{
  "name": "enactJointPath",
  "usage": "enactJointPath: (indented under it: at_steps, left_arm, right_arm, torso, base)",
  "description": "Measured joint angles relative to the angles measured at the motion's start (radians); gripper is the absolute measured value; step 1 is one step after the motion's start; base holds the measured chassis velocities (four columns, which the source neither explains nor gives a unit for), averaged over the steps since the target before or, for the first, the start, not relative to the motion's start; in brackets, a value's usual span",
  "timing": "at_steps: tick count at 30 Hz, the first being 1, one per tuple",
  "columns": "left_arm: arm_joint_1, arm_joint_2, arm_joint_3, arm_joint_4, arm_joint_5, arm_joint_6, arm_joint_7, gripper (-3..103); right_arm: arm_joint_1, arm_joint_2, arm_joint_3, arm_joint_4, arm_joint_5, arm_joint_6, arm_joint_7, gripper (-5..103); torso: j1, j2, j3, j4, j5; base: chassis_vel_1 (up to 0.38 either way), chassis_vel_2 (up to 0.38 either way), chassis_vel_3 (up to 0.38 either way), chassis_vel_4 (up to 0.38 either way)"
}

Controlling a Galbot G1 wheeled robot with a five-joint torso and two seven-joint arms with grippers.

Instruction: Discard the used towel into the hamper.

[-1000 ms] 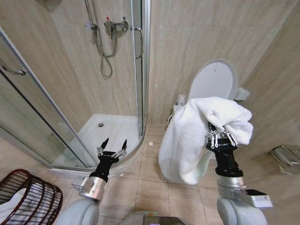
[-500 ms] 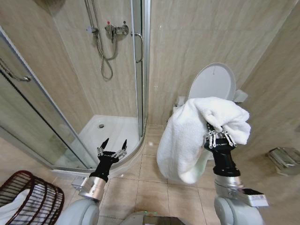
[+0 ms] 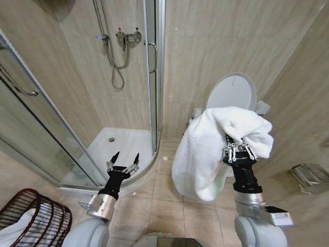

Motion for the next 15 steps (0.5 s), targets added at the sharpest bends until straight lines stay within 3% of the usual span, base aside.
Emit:
enactJointPath:
  at_steps: [15]
  left_arm:
    - [0.0, 0.0, 0.0, 0.0, 0.0, 0.0, 0.0, 97]
  right_arm:
    - [-0.019, -0.011, 0.027, 0.023, 0.02, -0.004, 0.001, 14]
  torso:
    - [0.026, 0.061, 0.036, 0.0, -0.0001]
  base:
    - [0.0, 0.0, 0.0, 0.0]
